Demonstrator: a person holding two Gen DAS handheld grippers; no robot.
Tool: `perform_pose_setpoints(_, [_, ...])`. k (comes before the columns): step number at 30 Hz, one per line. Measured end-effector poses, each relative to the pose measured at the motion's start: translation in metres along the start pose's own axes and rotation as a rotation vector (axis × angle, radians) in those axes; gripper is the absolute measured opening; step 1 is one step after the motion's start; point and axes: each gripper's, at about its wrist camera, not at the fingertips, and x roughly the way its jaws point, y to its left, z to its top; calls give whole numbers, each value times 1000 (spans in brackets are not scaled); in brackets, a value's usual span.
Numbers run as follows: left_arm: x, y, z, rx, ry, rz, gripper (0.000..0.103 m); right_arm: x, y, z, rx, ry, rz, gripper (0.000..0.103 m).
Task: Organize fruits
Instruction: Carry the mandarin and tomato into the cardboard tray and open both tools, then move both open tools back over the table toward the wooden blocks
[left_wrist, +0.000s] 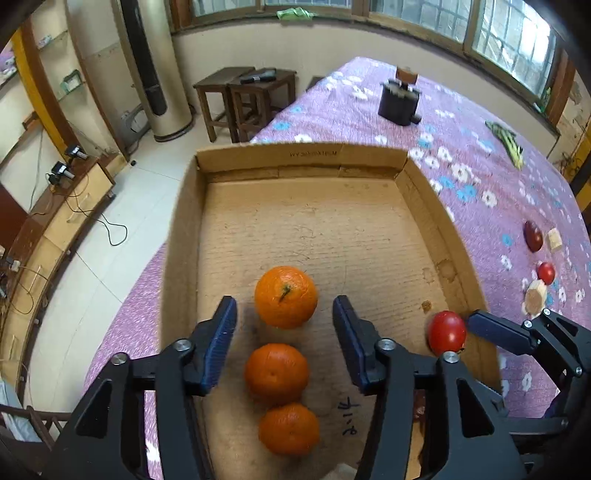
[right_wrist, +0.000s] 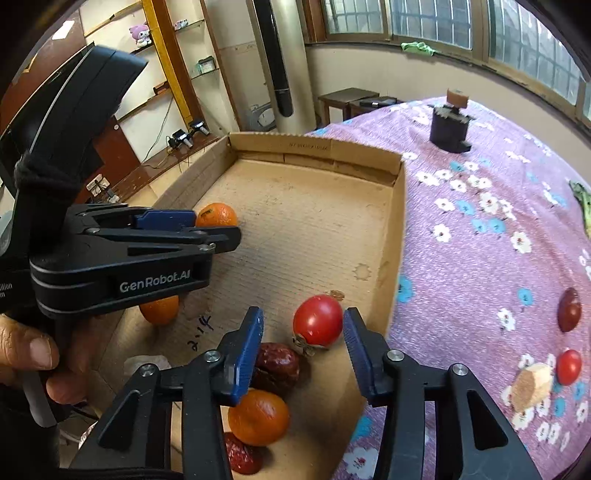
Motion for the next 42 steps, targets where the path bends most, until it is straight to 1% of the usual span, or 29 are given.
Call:
perform_pose_setpoints(2, [-10, 1, -3, -20, -31, -15, 65, -9, -2, -2, 10, -16, 6, 50])
perform_pose_setpoints(6, [-25, -2, -7, -34, -72, -26, 65, -27, -5, -10, 26, -41, 3, 50])
perform_pose_setpoints(10, [-40, -12, -12, -24, -111, -36, 65, -46, -12, -18, 57, -71, -1, 50])
perform_pose_setpoints(13, [-47, -19, -17, -4, -132, -19, 66, -59, -20, -24, 85, -93, -5, 50])
perform_pose_setpoints(22, [-54, -41, -31, 44, -132, -35, 66, -93, -49, -51, 171, -133, -48, 50])
perform_pose_setpoints(31, [-62, -56, -35, 71, -133, -44, 66, -114, -74, -71, 217, -147, -95, 50])
perform_pose_setpoints(42, [-73, -86, -39, 125, -138, -86, 66, -138, -111, -97, 296, -158, -145, 51])
